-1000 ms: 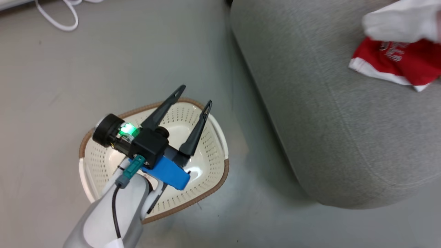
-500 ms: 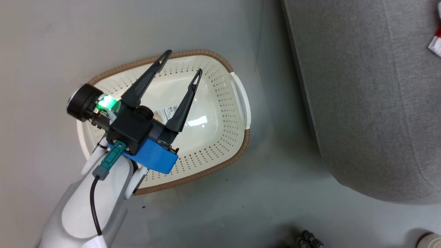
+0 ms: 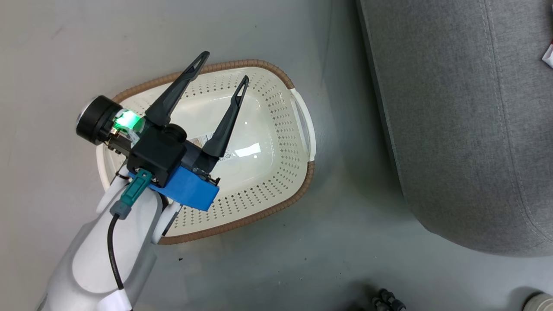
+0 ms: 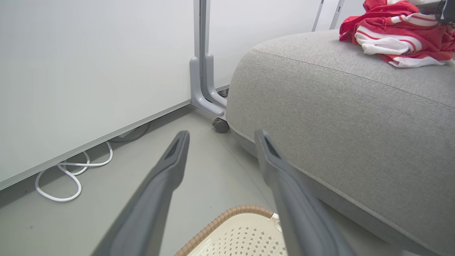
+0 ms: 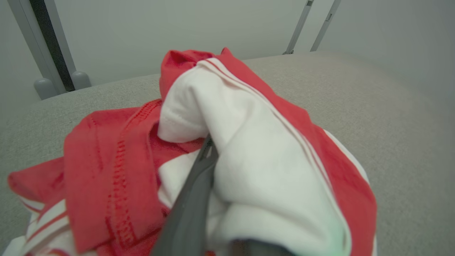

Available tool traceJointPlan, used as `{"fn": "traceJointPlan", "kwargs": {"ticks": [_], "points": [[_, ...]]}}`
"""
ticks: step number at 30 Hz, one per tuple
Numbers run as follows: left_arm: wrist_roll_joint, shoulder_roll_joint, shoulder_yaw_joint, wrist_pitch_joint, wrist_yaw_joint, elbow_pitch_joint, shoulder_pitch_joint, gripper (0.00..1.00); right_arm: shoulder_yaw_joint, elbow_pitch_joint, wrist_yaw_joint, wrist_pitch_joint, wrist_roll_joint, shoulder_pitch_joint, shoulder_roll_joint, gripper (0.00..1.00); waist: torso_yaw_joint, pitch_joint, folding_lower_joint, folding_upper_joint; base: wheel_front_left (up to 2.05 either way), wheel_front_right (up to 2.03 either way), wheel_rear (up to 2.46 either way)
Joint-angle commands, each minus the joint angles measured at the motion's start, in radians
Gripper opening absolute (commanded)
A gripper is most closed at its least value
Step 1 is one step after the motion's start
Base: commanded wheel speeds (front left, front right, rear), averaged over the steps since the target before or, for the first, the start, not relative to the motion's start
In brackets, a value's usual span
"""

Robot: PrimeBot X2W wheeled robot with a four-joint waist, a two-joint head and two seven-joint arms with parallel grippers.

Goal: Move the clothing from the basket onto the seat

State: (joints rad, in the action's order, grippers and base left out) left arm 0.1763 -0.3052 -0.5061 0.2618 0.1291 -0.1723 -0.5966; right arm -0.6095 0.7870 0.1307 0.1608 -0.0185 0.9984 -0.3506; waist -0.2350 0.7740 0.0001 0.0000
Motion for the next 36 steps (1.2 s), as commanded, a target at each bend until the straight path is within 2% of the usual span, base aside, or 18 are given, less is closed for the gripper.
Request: {"fn": "traceJointPlan", "kwargs": {"ticks": [1, 2, 15, 21, 28, 36], "points": [[0.005, 0.0, 0.002, 0.005, 0.002, -0.003, 0.006, 1.0, -0.002, 0.008, 0.0, 0.005, 0.008, 0.007, 0.001, 0.89, -0.001, -0.006, -0.0001, 0.0, 0.0, 0.0, 0.0], [0.007, 0.002, 0.003, 0.005, 0.002, -0.006, 0.01, 1.0, -0.003, 0.015, 0.0, 0.008, 0.016, 0.01, 0.005, 1.0, -0.002, -0.012, -0.0001, 0.0, 0.0, 0.0, 0.0], [0.008, 0.016, 0.001, 0.005, 0.002, -0.024, 0.016, 1.0, 0.01, 0.055, 0.0, 0.023, 0.032, 0.003, -0.007, 1.0, 0.002, -0.04, -0.0001, 0.0, 0.0, 0.0, 0.0], [0.018, 0.045, 0.006, 0.005, 0.002, -0.039, 0.032, 1.0, 0.033, 0.062, 0.0, 0.037, 0.043, -0.034, -0.014, 1.0, 0.018, -0.09, -0.0001, 0.0, 0.0, 0.0, 0.0], [0.04, 0.096, 0.029, 0.005, 0.002, -0.074, 0.088, 1.0, 0.076, 0.033, 0.0, 0.057, 0.047, -0.128, -0.024, 1.0, 0.055, -0.204, -0.0001, 0.0, 0.0, 0.0, 0.0], [0.057, 0.157, 0.065, 0.005, 0.002, -0.12, 0.19, 1.0, 0.147, -0.078, 0.0, 0.047, 0.012, -0.305, 0.007, 1.0, 0.113, -0.374, -0.0001, 0.0, 0.0, 0.0, 0.0]]}}
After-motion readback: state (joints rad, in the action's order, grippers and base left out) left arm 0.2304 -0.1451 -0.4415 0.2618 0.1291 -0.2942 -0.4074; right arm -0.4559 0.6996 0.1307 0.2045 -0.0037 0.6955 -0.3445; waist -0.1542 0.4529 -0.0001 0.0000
